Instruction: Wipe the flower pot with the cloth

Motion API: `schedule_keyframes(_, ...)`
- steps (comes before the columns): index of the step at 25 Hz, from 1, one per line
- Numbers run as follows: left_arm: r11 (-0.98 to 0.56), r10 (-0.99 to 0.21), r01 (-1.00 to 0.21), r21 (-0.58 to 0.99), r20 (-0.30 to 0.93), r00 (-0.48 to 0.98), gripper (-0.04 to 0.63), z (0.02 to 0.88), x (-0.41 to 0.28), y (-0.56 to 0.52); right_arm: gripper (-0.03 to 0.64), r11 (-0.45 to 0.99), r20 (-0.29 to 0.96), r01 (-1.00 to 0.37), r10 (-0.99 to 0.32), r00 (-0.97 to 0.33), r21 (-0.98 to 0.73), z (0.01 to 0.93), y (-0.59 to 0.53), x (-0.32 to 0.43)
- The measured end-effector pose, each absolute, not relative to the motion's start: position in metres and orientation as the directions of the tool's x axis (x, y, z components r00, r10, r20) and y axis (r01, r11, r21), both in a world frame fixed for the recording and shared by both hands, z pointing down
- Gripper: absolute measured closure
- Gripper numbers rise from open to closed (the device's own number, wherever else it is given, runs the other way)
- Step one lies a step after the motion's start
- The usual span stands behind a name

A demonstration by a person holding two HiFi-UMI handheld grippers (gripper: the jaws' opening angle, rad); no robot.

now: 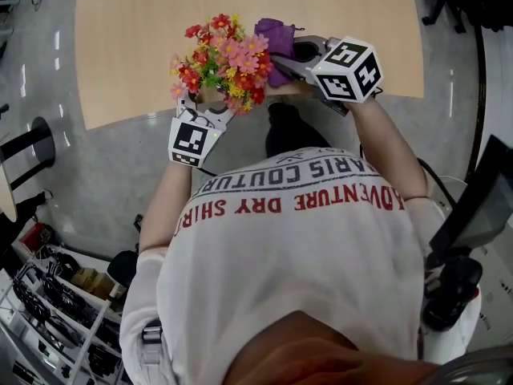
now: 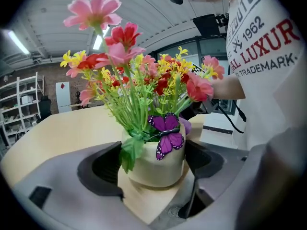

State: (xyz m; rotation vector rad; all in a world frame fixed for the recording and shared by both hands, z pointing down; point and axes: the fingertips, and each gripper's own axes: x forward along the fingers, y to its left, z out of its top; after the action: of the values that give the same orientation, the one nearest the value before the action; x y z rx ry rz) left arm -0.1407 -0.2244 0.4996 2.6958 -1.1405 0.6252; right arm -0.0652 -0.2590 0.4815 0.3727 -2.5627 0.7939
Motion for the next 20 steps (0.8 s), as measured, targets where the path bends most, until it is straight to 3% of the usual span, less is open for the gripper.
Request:
schedule_keyframes(9,-0.712,-0.644,-0.702,-0.024,0.42,0.639,0.175,0.519,-0.141,-0.233,0.574,0.816,0.668,-0.447,-0.104,-0.737,-0.366,0.544,-0.279,-0.067)
schedule_keyframes(15,-0.728,-0.629,-0.685,-0.026,0.423,0.652,0.173,0.519,-0.143,-0.234,0.572,0.768,0.652,-0.462,-0.077,-0.754,-0.443,0.548,-0.281,-0.068)
schedule_keyframes(20,-0.708,-0.629,-0.706,-0.013,0.465,0.623,0.172,0.521,-0.144,-0.233,0.572,0.707,0.58,-0.516,-0.181,-0.794,-0.484,0.535,-0.279,-0.054)
